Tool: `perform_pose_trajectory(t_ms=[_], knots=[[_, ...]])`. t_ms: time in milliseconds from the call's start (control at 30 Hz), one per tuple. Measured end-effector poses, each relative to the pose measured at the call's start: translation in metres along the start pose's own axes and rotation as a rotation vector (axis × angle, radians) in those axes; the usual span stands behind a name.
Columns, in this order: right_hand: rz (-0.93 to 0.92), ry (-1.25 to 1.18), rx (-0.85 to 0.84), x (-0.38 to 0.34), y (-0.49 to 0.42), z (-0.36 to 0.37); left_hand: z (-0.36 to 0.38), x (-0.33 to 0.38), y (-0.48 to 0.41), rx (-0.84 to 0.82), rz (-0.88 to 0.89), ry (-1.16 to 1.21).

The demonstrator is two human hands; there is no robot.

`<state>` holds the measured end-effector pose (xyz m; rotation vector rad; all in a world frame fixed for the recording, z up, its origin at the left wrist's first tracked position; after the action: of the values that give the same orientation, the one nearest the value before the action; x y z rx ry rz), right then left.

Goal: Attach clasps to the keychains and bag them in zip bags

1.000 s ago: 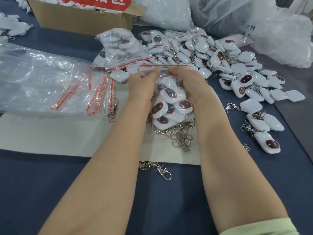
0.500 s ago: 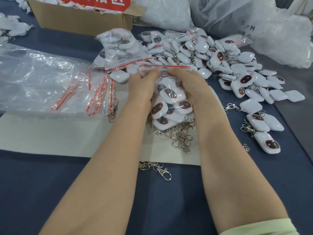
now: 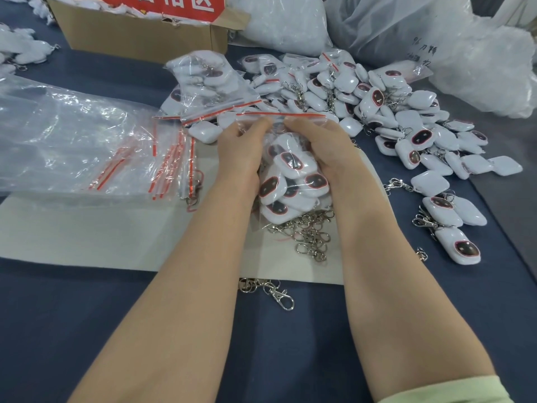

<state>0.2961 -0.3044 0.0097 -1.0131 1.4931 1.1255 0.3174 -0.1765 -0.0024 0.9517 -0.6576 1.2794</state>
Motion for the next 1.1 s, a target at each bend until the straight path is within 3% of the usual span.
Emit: perform_pose_trajectory(t_ms=[333,467,800,1100], knots=[[-0.056,-0.077,-0.028,-0.0010,0.0003,0.0050,0.0048,-0.0029,0.0009,-0.061,-0.009,0.051],[0.020,-0.115,0.067,0.0001,-0.0004,0.0012,0.0023,-0.0030,0.0002,-0.024,-0.056,0.048],[-0.004,-0.165,0.204,-0.0006,-0.0035,0.0004,0.0022,-0.0007,-0.0001,0.029,-0.034,0.069],[-0.061,-0.194,0.199,-0.0031,-0.0023,-0.0005,0.0020,0.0010,0.0009,0.038,-0.028,0.070]])
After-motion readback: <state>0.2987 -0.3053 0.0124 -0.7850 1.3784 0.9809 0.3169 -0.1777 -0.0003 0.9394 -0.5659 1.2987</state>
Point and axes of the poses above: each hand's wrist, its own y-axis away from the middle knuckle, its own z-axis out of the palm, x = y × z, the point moved 4 cm from there along -y, towards the middle knuckle, and after that the axes turned 9 degrees about y, right-handed, at the moved point
